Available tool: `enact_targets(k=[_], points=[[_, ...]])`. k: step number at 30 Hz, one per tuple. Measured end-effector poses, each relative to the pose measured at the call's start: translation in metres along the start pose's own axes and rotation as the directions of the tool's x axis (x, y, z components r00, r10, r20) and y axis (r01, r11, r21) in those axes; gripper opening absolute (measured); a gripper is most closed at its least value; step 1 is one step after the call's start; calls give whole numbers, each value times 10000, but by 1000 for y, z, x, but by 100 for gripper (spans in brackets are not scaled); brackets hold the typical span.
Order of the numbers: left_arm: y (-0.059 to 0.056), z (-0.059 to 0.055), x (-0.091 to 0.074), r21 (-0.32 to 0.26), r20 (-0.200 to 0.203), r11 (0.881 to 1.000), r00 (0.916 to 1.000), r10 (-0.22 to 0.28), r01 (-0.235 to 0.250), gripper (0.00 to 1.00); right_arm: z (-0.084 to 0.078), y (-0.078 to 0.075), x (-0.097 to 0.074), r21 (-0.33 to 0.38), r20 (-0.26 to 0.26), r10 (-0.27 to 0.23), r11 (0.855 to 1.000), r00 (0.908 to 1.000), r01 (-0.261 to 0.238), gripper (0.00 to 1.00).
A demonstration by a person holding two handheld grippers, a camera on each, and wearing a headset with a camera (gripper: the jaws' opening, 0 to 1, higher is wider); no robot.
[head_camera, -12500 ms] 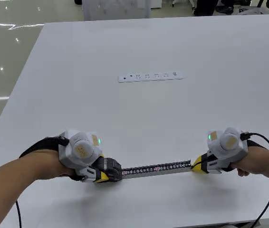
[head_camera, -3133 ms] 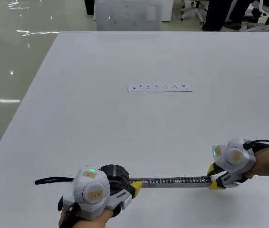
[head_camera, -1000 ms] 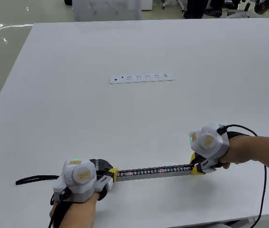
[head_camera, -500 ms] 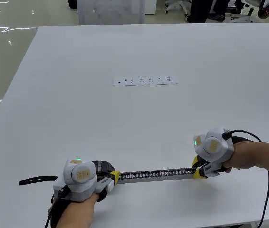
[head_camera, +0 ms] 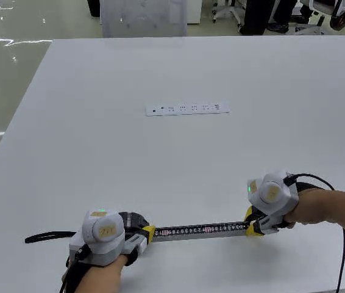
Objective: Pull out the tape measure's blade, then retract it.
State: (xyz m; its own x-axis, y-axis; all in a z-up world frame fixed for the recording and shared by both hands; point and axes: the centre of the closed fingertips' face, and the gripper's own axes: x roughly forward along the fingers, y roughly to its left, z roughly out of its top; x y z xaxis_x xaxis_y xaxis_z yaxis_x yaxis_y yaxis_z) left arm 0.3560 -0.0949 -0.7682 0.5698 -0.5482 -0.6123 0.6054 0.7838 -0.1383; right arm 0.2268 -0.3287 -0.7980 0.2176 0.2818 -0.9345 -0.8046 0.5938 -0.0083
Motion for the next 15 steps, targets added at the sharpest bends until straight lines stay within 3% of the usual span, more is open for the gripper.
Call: enact_targets(k=[15], points=[[0, 0, 0, 17, -29, 10000, 10000, -5, 5, 62, 8, 2, 3, 4, 145, 28, 10000, 9999, -28, 14]])
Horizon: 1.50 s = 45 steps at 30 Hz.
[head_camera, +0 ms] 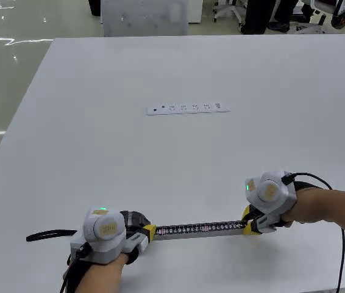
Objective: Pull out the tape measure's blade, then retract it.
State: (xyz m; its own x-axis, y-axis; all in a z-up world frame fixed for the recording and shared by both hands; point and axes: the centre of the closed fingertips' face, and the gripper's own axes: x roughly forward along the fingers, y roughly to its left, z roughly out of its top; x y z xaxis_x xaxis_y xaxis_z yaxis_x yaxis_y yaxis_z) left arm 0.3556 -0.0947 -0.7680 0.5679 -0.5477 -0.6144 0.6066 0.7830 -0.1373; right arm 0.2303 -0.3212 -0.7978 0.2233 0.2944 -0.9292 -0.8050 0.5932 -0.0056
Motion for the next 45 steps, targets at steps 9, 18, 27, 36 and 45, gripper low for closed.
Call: enact_targets(k=[9, 18, 27, 36, 45], points=[[0, 0, 0, 31, -28, 10000, 10000, 6, -6, 62, 5, 0, 2, 11, 34, 14, 10000, 10000, -14, 14], [0, 0, 0, 54, -38, 10000, 10000, 10, -10, 62, 9, 2, 4, 45, 72, 3, 10000, 10000, -3, 14], [0, -1, 0, 65, -39, 10000, 10000, 10, -10, 62, 15, 4, 6, 50, 89, -19, 10000, 10000, 19, 14], [0, -1, 0, 70, -47, 10000, 10000, 2, -1, 62, 20, 5, 8, 21, 99, -24, 10000, 9999, 24, 14], [0, 0, 1, 98, -50, 10000, 10000, -1, 2, 62, 24, 7, 10, -30, 106, -34, 10000, 9999, 34, 14]])
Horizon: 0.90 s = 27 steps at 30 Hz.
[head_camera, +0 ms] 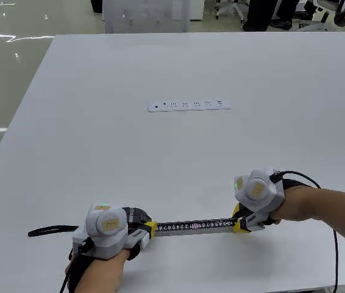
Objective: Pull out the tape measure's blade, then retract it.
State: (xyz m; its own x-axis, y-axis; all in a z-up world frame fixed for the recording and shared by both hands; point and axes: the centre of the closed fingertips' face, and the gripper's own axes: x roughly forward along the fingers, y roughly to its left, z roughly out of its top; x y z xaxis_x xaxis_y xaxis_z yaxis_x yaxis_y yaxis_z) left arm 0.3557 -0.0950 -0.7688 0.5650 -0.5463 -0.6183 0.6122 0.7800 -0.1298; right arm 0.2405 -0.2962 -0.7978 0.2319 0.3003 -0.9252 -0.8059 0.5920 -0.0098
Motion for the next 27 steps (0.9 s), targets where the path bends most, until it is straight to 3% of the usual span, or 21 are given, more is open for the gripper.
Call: enact_targets(k=[27], points=[[0, 0, 0, 38, -34, 10000, 10000, -3, 4, 62, 15, 0, 4, -34, 176, -79, 10000, 9998, 79, 14]])
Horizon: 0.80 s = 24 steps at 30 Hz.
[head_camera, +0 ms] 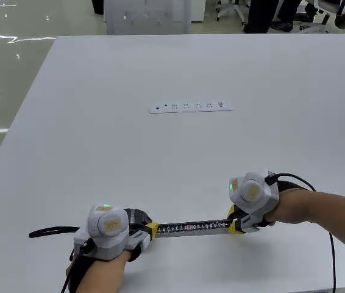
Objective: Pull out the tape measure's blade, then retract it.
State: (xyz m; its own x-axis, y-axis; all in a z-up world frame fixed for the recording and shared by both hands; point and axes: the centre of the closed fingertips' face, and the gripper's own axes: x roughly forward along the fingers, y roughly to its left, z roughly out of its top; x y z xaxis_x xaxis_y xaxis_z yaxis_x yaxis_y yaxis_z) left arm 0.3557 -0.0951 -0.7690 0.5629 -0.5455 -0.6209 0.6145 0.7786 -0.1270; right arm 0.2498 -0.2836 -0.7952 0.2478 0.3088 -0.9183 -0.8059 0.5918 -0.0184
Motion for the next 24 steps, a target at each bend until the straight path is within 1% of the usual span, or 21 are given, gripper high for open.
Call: enact_targets(k=[11, 15, 24], points=[[0, 1, 0, -96, 22, 9999, 10000, -32, 32, 62, 7, 2, 4, 41, 117, 32, 10000, 9999, -33, 14], [0, 1, 0, -176, 25, 9998, 10000, -45, 45, 62, 12, 3, 5, 50, 228, 58, 10000, 9997, -59, 14], [1, 1, 0, -178, 12, 9998, 10000, -60, 60, 61, 16, 5, 9, 33, 291, 113, 9999, 9995, -114, 14]])
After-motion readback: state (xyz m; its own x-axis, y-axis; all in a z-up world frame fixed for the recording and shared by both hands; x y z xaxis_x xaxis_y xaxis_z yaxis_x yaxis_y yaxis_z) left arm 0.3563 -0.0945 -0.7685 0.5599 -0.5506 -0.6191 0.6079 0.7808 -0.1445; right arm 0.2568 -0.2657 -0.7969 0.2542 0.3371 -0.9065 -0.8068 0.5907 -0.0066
